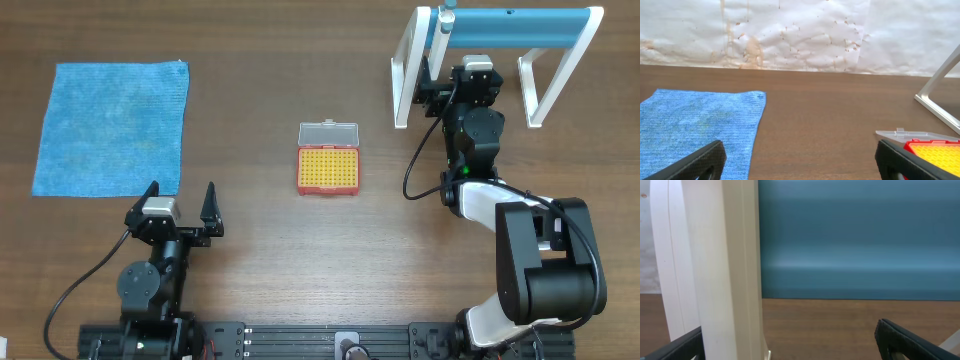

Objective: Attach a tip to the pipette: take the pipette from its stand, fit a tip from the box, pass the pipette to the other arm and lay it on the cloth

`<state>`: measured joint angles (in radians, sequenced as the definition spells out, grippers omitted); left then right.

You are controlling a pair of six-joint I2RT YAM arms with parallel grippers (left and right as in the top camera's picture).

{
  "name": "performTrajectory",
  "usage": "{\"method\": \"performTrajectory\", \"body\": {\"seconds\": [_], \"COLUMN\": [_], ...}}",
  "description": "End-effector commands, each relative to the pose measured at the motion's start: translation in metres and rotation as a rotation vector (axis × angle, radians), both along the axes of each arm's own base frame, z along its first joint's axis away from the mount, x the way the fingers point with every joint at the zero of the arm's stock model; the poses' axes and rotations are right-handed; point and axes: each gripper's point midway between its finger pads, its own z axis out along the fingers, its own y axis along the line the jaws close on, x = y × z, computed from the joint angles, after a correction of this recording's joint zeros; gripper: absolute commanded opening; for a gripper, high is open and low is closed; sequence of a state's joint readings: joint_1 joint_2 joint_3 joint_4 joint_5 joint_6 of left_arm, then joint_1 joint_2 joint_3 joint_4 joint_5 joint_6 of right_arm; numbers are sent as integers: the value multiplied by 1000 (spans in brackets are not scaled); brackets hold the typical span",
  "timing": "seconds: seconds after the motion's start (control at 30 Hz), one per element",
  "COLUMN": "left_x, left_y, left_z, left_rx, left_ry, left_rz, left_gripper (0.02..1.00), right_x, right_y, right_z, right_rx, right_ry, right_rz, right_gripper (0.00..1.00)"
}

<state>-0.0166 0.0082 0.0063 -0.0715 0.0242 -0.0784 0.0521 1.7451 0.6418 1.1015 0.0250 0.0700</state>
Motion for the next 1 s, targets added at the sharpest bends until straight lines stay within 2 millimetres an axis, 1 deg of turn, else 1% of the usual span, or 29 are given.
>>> {"method": "performTrajectory", "body": {"seconds": [0.03, 0.2, 0.4, 0.43, 0.47, 0.5, 0.57, 0.6, 0.63, 0.93, 1.0], "left_x": [0, 0, 0, 0, 0, 0, 0, 0, 0, 0, 0], "left_y": [-3, -3, -3, -3, -3, -3, -3, -3, -3, -3, -3], "left_z": [-2, -2, -2, -2, -2, -2, -2, -2, -2, -2, -2], "left_rx": [12, 12, 12, 12, 12, 12, 12, 12, 12, 12, 12], "left_ry": [6, 6, 6, 6, 6, 6, 6, 6, 6, 6, 6], "left_rz": [-15, -15, -15, -15, -15, -15, -15, -15, -15, -15, -15], "left_gripper": [965, 965, 965, 965, 965, 965, 965, 965, 965, 967, 965], "right_x": [7, 8, 9, 9, 8, 8, 8, 8, 8, 7, 4], "right_y": [-1, -1, -1, -1, 0, 1, 5, 6, 6, 7, 10], "right_z": [6, 1, 3, 3, 4, 5, 6, 7, 7, 9, 18], "right_rx": [9, 9, 9, 9, 9, 9, 9, 9, 9, 10, 11], "right_ry": [-20, -9, -18, -20, -23, -26, -32, -36, -37, -43, -73], "right_rz": [-11, -11, -11, -11, -6, 3, 24, 27, 28, 30, 37], "right_gripper": [978, 978, 985, 956, 833, 654, 338, 130, 86, 82, 80]}}
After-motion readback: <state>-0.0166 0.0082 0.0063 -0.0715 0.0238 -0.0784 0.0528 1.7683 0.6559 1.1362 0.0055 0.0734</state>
